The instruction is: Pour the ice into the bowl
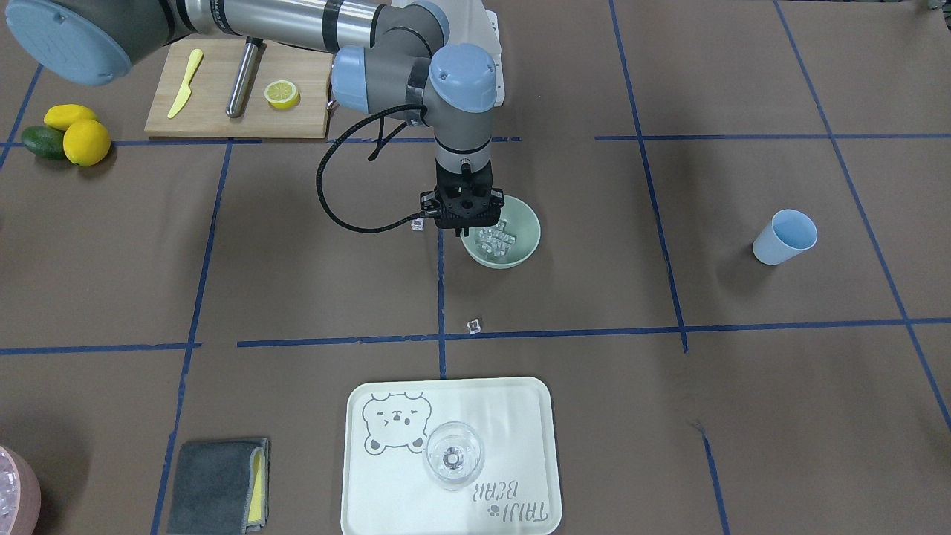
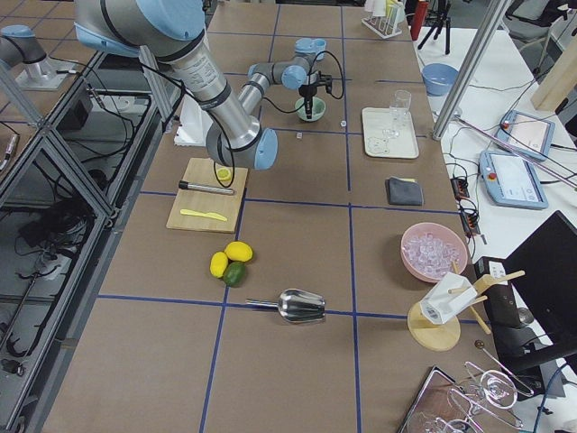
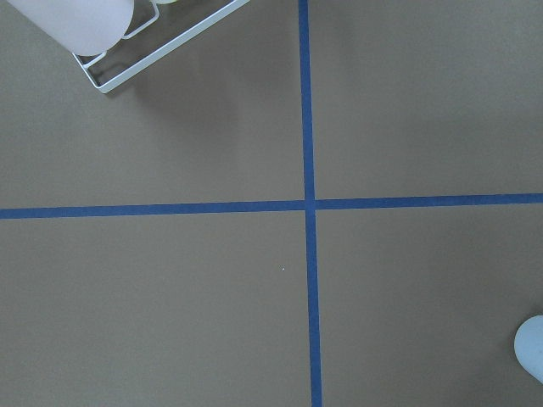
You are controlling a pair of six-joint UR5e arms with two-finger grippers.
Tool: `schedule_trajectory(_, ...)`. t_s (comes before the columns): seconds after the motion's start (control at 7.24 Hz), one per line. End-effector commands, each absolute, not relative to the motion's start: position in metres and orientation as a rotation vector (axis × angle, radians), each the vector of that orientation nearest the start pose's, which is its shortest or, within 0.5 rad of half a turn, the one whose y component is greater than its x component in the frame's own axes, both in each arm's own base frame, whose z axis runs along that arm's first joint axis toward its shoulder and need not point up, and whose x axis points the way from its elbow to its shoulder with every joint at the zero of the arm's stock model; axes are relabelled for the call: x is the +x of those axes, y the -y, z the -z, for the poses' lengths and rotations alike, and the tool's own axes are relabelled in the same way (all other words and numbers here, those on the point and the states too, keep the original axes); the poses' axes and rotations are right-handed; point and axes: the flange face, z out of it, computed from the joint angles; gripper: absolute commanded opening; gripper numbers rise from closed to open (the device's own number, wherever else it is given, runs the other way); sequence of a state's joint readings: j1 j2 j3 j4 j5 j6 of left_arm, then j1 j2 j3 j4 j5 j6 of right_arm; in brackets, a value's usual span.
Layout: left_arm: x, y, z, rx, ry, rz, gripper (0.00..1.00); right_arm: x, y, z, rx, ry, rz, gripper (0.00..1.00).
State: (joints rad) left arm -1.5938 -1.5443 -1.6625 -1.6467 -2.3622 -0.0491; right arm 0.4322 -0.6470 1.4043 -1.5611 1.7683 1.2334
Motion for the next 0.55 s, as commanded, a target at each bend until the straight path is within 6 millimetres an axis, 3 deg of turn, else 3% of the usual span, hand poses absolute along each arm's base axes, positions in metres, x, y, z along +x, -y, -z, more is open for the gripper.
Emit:
schedule_trajectory(0.0,-0.074,0.487,-0.618,0.122,-0.793,0.013,1.00,-0.638,0.419,-0.141,0.126,0.804,-0.011,0.00)
schedule_trajectory(0.14,-0.074,0.487,-0.617,0.123,-0.793,0.012,1.00,-0.611,0.410,-0.143,0.148,0.841,-0.003,0.00)
schedule_trajectory(0.41,-0.073,0.487,-0.618,0.122,-0.795,0.013,1.00,-0.513,0.404,-0.144,0.213,0.943,-0.017,0.00)
